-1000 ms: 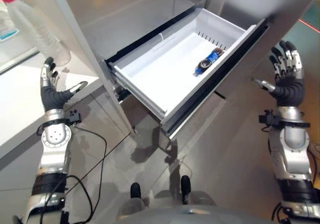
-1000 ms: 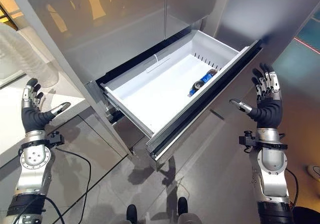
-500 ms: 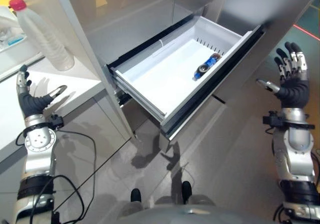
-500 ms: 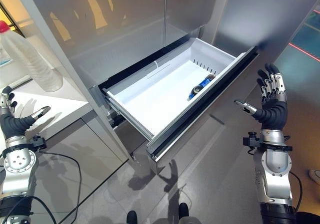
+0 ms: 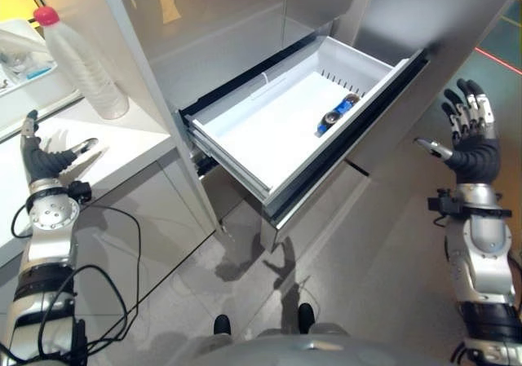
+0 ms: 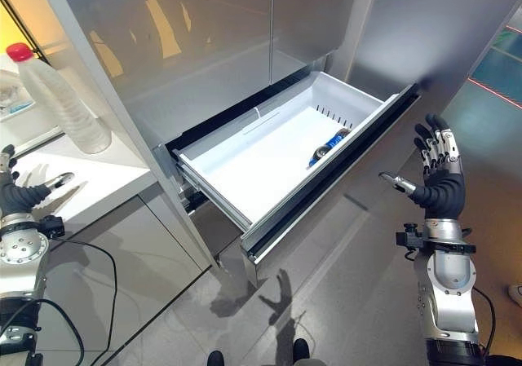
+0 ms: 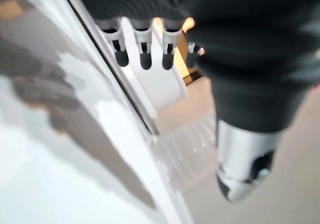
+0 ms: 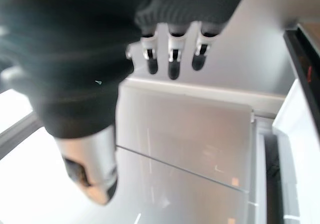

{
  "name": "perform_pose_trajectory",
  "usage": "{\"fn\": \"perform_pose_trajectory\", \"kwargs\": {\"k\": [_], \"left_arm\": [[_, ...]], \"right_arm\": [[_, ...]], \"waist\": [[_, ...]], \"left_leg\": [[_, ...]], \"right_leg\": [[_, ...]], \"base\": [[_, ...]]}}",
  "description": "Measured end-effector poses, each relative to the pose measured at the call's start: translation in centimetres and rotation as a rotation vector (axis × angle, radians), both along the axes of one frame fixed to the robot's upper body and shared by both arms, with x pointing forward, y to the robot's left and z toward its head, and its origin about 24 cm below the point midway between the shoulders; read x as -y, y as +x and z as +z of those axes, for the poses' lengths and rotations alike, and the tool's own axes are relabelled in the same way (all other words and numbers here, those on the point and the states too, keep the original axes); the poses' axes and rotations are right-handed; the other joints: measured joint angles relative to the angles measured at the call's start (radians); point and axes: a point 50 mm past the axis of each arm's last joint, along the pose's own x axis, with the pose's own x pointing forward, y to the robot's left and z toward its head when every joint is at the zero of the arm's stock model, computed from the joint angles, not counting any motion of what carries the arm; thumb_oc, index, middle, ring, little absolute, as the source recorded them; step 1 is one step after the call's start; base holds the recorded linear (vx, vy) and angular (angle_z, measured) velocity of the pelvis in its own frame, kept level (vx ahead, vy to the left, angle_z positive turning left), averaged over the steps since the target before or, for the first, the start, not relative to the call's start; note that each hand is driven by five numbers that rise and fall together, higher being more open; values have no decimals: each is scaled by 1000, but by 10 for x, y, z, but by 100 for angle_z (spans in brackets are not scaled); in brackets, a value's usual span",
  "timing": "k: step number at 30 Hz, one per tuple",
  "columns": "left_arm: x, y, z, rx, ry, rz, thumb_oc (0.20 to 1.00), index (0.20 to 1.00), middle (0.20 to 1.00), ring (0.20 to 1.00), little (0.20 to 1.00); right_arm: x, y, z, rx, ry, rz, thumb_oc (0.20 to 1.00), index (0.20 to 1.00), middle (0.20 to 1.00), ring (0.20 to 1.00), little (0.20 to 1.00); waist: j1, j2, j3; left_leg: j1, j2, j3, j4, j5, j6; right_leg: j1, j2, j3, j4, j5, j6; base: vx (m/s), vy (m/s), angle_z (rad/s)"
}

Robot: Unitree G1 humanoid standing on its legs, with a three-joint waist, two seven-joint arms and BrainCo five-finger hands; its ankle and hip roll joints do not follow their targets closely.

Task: Take the drinks into the refrigerator

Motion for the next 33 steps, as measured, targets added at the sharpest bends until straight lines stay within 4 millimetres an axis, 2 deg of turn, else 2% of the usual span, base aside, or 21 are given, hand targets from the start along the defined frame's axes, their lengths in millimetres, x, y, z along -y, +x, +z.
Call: {"fn": "perform_pose_trajectory", "kwargs": {"k": [3, 6, 12, 15, 22, 26, 33], "left_arm": [[16, 18, 13, 29, 8, -71, 1000, 1000, 1000, 1000, 1000], [23, 27, 22, 57, -6, -97, 1000, 1000, 1000, 1000, 1000], [21, 39, 62, 175, 9, -82, 1000, 1000, 1000, 1000, 1000], [21, 39, 67, 199, 6, -76, 1000, 1000, 1000, 1000, 1000], [20, 38, 71, 222, 8, -76, 1000, 1000, 1000, 1000, 1000], [20, 38, 70, 214, 8, -80, 1000, 1000, 1000, 1000, 1000], [25, 39, 60, 218, -37, -88, 1000, 1000, 1000, 1000, 1000]], "right_arm": [[1, 1, 2, -2, -14, 1, 1000, 1000, 1000, 1000, 1000], [1, 1, 3, -2, -18, 2, 1000, 1000, 1000, 1000, 1000], [3, 5, 5, -2, -30, -5, 1000, 1000, 1000, 1000, 1000], [5, 6, 4, -8, -25, -14, 1000, 1000, 1000, 1000, 1000], [5, 6, 3, -9, -23, -12, 1000, 1000, 1000, 1000, 1000], [5, 6, 3, -10, -24, -12, 1000, 1000, 1000, 1000, 1000], [5, 6, 3, -11, -25, -8, 1000, 1000, 1000, 1000, 1000]], "waist": [[-19, 0, 0], [-27, 4, 3], [-25, 3, 8], [-25, 2, 19], [-27, -1, 58], [-30, -1, 59], [-32, -1, 64]], "left_leg": [[-38, 1, -12, 0, 7, -1], [-54, 5, -20, 0, 11, -4], [-153, 21, -47, 0, 37, -17], [-155, 24, -48, 0, 37, -17], [-127, 24, -50, 0, 37, -17], [-122, 24, -50, 0, 37, -17], [-95, 24, -49, -1, 37, -17]], "right_leg": [[-31, 1, -9, 0, 2, -2], [-45, 5, -16, 0, 2, -2], [-131, 23, -36, 0, 19, -19], [-132, 25, -39, 0, 18, -18], [-101, 25, -43, -1, 17, -17], [-94, 25, -47, -1, 17, -17], [-67, 25, -46, -1, 16, -16]], "base": [[-15, -51, 10], [-13, -51, 7], [-25, -36, 9], [66, -10, 1], [53, 3, 2], [20, 1, 2], [22, 0, 0]]}}
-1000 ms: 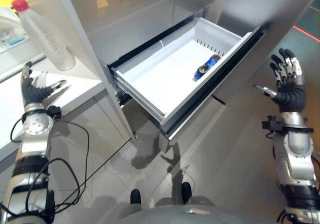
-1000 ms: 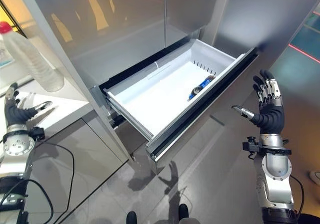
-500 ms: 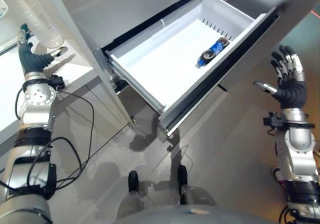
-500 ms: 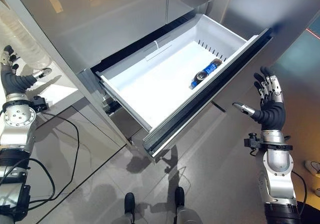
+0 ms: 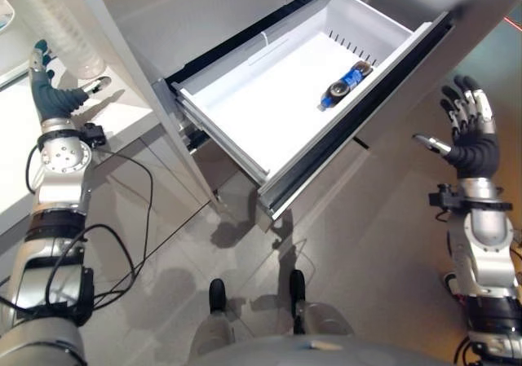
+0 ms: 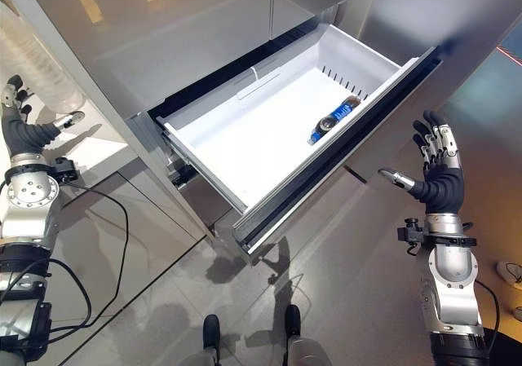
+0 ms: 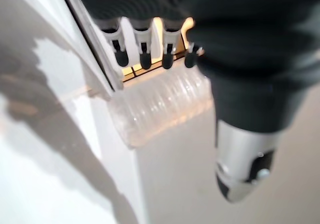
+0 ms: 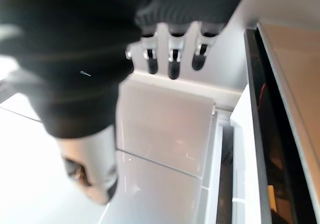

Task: Take the drinks into the refrigerator

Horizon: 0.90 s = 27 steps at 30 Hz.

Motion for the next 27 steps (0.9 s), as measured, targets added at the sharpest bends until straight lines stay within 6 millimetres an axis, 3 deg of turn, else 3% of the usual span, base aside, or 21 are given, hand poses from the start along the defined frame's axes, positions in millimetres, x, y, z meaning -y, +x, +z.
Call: {"fn": "perform_pose_trajectory", "kwargs": {"k": [17, 23, 27], "left_arm": [[-2, -6, -3, 88, -126, -10, 1000, 1000, 1000, 1000, 1000], [7, -14, -26, 54, -142, -44, 1000, 1000, 1000, 1000, 1000], [11, -13, -30, 57, -156, -59, 1000, 1000, 1000, 1000, 1000]], "right_arm": [[0, 0, 0, 1, 1, 1, 1000, 1000, 1000, 1000, 1000], [-1, 1, 0, 1, 2, 4, 1000, 1000, 1000, 1000, 1000], [-1, 2, -2, -9, 4, 4, 1000, 1000, 1000, 1000, 1000]], "waist": [[-23, 0, 0], [-19, 0, 0], [-20, 0, -1]], "left_leg": [[2, 6, -2, 0, 0, 0], [29, 6, -3, 0, 0, 0], [36, 7, -5, 0, 0, 0]], "right_leg": [[2, 6, 1, 1, 0, -4], [27, 6, 0, 1, -2, -5], [36, 7, -1, 1, -3, -4]], "base": [[0, 0, 0], [0, 0, 0], [-9, -23, 1]]}}
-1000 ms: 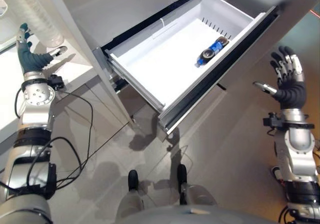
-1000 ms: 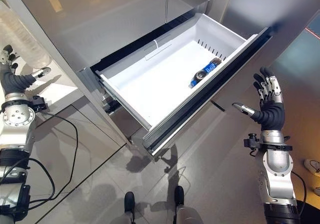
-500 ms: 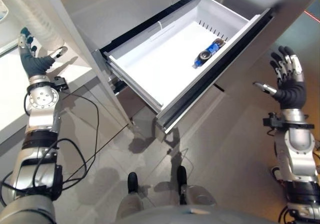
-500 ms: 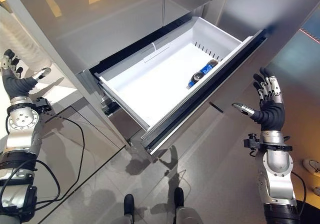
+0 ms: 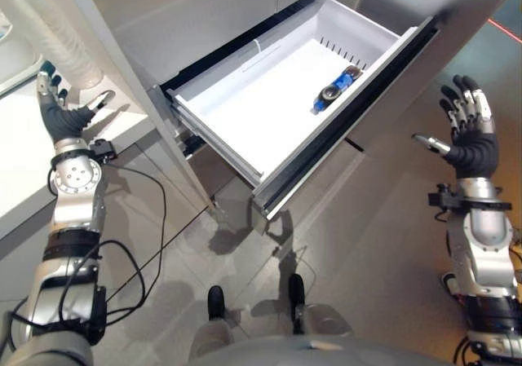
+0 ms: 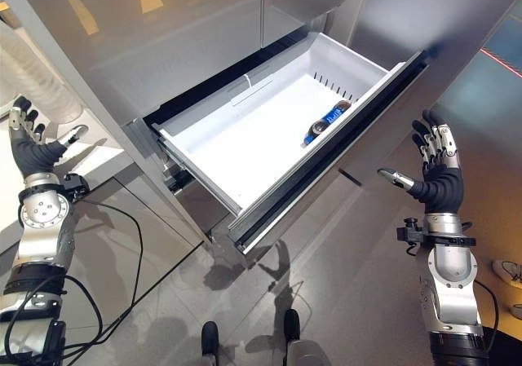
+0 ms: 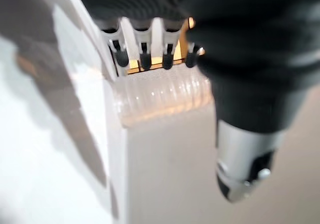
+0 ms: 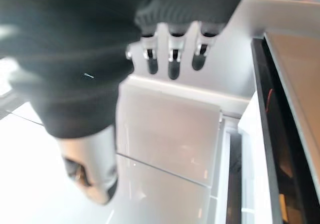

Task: Take the drinks into the refrigerator

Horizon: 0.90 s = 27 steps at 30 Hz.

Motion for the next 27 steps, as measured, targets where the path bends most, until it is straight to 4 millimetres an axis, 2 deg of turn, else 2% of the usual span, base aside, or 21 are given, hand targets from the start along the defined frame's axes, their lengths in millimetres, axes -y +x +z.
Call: {"fn": "perform_pose_trajectory", "kwargs": {"k": [6, 8, 9, 10, 11, 13, 15, 16, 17, 19, 20, 25, 27], "left_arm": [[4, -3, -10, -24, -5, -30, 1000, 1000, 1000, 1000, 1000], [9, 0, -13, -23, -22, -48, 1000, 1000, 1000, 1000, 1000], [13, 2, -15, -24, -34, -63, 1000, 1000, 1000, 1000, 1000], [14, 1, -19, -37, -39, -63, 1000, 1000, 1000, 1000, 1000], [15, 1, -19, -35, -38, -67, 1000, 1000, 1000, 1000, 1000], [12, -1, -13, -14, -17, -62, 1000, 1000, 1000, 1000, 1000], [5, -5, -10, -4, -3, -37, 1000, 1000, 1000, 1000, 1000], [1, -10, -10, 2, -4, -21, 1000, 1000, 1000, 1000, 1000], [-1, -13, -5, 27, 8, -7, 1000, 1000, 1000, 1000, 1000], [1, -14, 7, 75, 32, -16, 1000, 1000, 1000, 1000, 1000], [2, -14, 8, 77, 41, -17, 1000, 1000, 1000, 1000, 1000], [3, -14, 7, 64, 66, -4, 1000, 1000, 1000, 1000, 1000], [2, -14, 7, 69, 64, 7, 1000, 1000, 1000, 1000, 1000]], "right_arm": [[2, 2, -4, -31, -4, 8, 1000, 1000, 1000, 1000, 1000], [3, 2, -4, -31, -9, 10, 1000, 1000, 1000, 1000, 1000], [5, 2, -3, -32, -9, 8, 1000, 1000, 1000, 1000, 1000], [5, 2, -3, -29, -9, 5, 1000, 1000, 1000, 1000, 1000], [7, 1, -1, -22, -5, -1, 1000, 1000, 1000, 1000, 1000], [10, 4, 0, -19, 11, -18, 1000, 1000, 1000, 1000, 1000], [11, 8, 0, -26, 8, -18, 1000, 1000, 1000, 1000, 1000], [10, 9, -1, -32, 7, -14, 1000, 1000, 1000, 1000, 1000], [9, 9, -6, -41, 30, -18, 1000, 1000, 1000, 1000, 1000], [11, 9, -11, -61, 42, -36, 1000, 1000, 1000, 1000, 1000], [11, 9, -13, -62, 55, -47, 1000, 1000, 1000, 1000, 1000], [8, 12, -20, -88, 55, -57, 1000, 1000, 1000, 1000, 1000], [3, 14, -21, -96, 57, -44, 1000, 1000, 1000, 1000, 1000]], "waist": [[11, 1, 0], [13, -8, 8], [23, -26, 27], [46, -22, 30], [48, -28, 38], [78, -33, 43], [90, -17, 42], [92, 2, 43], [98, -13, 48], [111, -30, 50], [109, -39, 48], [109, -42, 46], [115, -43, 45]], "left_leg": [[-6, -1, 0, 52, -4, -5], [-89, -13, -33, 190, -16, -10], [-142, -30, -61, 306, -12, -17], [-167, -27, -63, 362, -7, -17], [-208, -29, -69, 415, -12, -22], [-237, -76, -125, 363, -48, -25], [-216, -95, -163, 262, -67, 9], [-166, -86, -167, 218, -92, 51], [-132, -89, -173, 171, -63, 50], [-126, -92, -126, 153, -45, 59], [-125, -103, -106, 161, -45, 64], [-102, -134, -64, 185, -81, 92], [-87, -130, -44, 179, -87, 97]], "right_leg": [[13, 1, 3, 16, -15, -4], [-29, 0, 9, 111, -69, -22], [-42, -10, 8, 154, -98, -39], [-30, -12, 12, 164, -105, -49], [-30, -14, 15, 167, -111, -58], [-76, -27, 28, 195, -114, -64], [-110, -11, 43, 203, -109, -59], [-114, 15, 57, 205, -104, -52], [-119, 17, 83, 205, -105, -47], [-126, 8, 73, 209, -102, -39], [-119, -12, 75, 199, -91, -18], [-66, -31, 111, 125, -66, 11], [-57, -33, 121, 114, -61, 13]], "base": [[-46, -93, 3], [-86, -79, 38], [64, 45, 34], [65, 34, 36], [118, 63, 18], [109, 102, -12], [144, 227, -32], [129, 207, -46], [171, 258, -62], [128, 194, -44], [99, 149, -24], [106, 160, -22], [23, 75, -24]]}}
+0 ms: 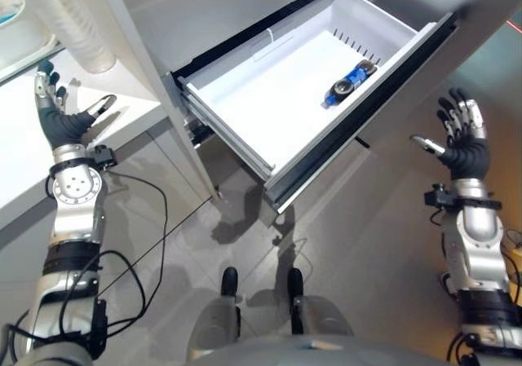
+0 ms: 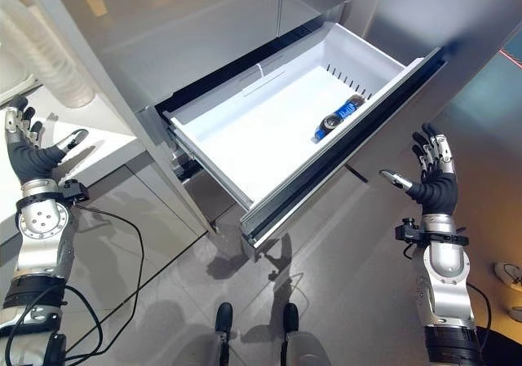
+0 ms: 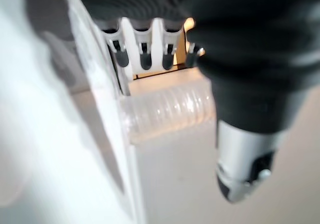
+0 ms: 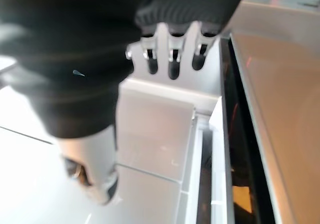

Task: Take the drinks into the refrigerator

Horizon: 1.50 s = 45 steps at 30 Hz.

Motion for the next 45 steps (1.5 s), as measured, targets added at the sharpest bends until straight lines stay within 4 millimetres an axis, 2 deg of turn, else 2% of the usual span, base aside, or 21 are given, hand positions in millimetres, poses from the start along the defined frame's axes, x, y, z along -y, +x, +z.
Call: {"fn": "perform_pose_trajectory", "kwargs": {"k": [4, 8, 11, 15, 19, 25, 31, 35, 36, 37, 38, 39, 40, 41, 43, 45], "left_arm": [[-1, 0, 3, -20, 72, 35, 1000, 1000, 1000, 1000, 1000], [-3, 1, 5, -19, 67, 54, 1000, 1000, 1000, 1000, 1000], [-6, 2, 1, -60, 66, 65, 1000, 1000, 1000, 1000, 1000], [-9, 4, 3, -77, 60, 70, 1000, 1000, 1000, 1000, 1000], [-10, 7, 15, -49, 67, 74, 1000, 1000, 1000, 1000, 1000], [-15, 5, 20, -42, 74, 95, 1000, 1000, 1000, 1000, 1000], [-7, 8, 26, -16, 89, 73, 1000, 1000, 1000, 1000, 1000], [0, 9, 33, 38, 56, 24, 1000, 1000, 1000, 1000, 1000], [3, 9, 36, 57, 53, 8, 1000, 1000, 1000, 1000, 1000], [6, 8, 38, 75, 45, -7, 1000, 1000, 1000, 1000, 1000], [7, 10, 44, 95, 40, -29, 1000, 1000, 1000, 1000, 1000], [7, 11, 48, 99, 49, -40, 1000, 1000, 1000, 1000, 1000], [7, 12, 52, 94, 69, -45, 1000, 1000, 1000, 1000, 1000], [5, 13, 51, 84, 77, -41, 1000, 1000, 1000, 1000, 1000], [5, 13, 51, 95, 57, -42, 1000, 1000, 1000, 1000, 1000], [5, 13, 49, 96, 45, -53, 1000, 1000, 1000, 1000, 1000]], "right_arm": [[-3, 1, -2, -13, -9, 11, 1000, 1000, 1000, 1000, 1000], [-3, 1, -2, -19, -11, 13, 1000, 1000, 1000, 1000, 1000], [-3, 1, -5, -38, -11, 15, 1000, 1000, 1000, 1000, 1000], [-2, 1, -6, -49, -13, 18, 1000, 1000, 1000, 1000, 1000], [-3, 1, -7, -63, -13, 23, 1000, 1000, 1000, 1000, 1000], [-3, 0, -10, -75, -12, 22, 1000, 1000, 1000, 1000, 1000], [-2, -1, -13, -86, -13, 21, 1000, 1000, 1000, 1000, 1000], [-5, -1, -13, -89, -14, 30, 1000, 1000, 1000, 1000, 1000], [-4, 0, -13, -88, -14, 30, 1000, 1000, 1000, 1000, 1000], [-5, 1, -15, -96, -9, 33, 1000, 1000, 1000, 1000, 1000], [-7, 4, -18, -109, -2, 36, 1000, 1000, 1000, 1000, 1000], [-7, 4, -19, -111, 0, 36, 1000, 1000, 1000, 1000, 1000], [-7, 3, -20, -112, 4, 36, 1000, 1000, 1000, 1000, 1000], [-7, 6, -18, -104, 7, 34, 1000, 1000, 1000, 1000, 1000], [-7, 6, -19, -108, 8, 33, 1000, 1000, 1000, 1000, 1000], [-7, 5, -19, -110, 7, 34, 1000, 1000, 1000, 1000, 1000]], "waist": [[-3, -2, -2], [-6, -5, -7], [-6, -5, -48], [-11, -9, -58], [-6, -12, -65], [-10, -18, -68], [-6, -26, -69], [-4, -42, -69], [-4, -44, -69], [2, -38, -69], [1, -37, -69], [-6, -51, -71], [-9, -81, -78], [-1, -89, -82], [-3, -86, -82], [0, -83, -82]], "left_leg": [[-1, 1, 17, -9, -5, 2], [-5, 6, 24, -13, -6, 0], [-29, 8, 25, -16, -7, -2], [-44, 13, 29, -14, -7, -2], [-94, 16, 37, -6, -1, -8], [-111, 16, 42, -10, 7, -9], [-134, 7, 42, -6, 10, -2], [-154, -4, 50, 6, 13, 4], [-160, 2, 53, 6, 17, 9], [-164, 34, 82, -4, 23, 19], [-177, 64, 110, 8, 24, 14], [-180, 59, 108, 16, 22, 11], [-179, 30, 104, 24, 18, 6], [-178, 27, 89, 35, 12, -3], [-176, 25, 81, 33, 15, -1], [-175, 19, 91, 33, 15, 2]], "right_leg": [[6, 0, 10, -38, 18, 1], [5, 5, 19, -59, 32, -1], [-13, 7, 23, -79, 40, -4], [-21, 12, 28, -98, 60, -8], [-68, 19, 34, -101, 73, -9], [-88, 14, 40, -118, 80, -11], [-110, 9, 50, -119, 85, -4], [-133, -3, 64, -120, 86, 6], [-139, -5, 64, -121, 68, 31], [-148, 10, 53, -70, 44, 48], [-190, 33, 41, 109, -7, 35], [-197, 26, 40, 168, -70, 21], [-183, 10, 61, 143, -98, 18], [-157, 21, 78, 80, -69, 9], [-107, 17, 78, -18, -3, 6], [-92, 7, 82, -65, 9, 7]], "base": [[60, 57, -11], [43, 17, -8], [15, 6, -2], [6, -12, -5], [1, 1, -4], [21, 16, -5], [31, 40, 0], [9, 42, -4], [28, 74, -15], [33, 72, -10], [24, 56, 7], [11, 19, 21], [0, 0, 0], [8, 34, -17], [7, 36, -15], [22, 42, -8]]}}
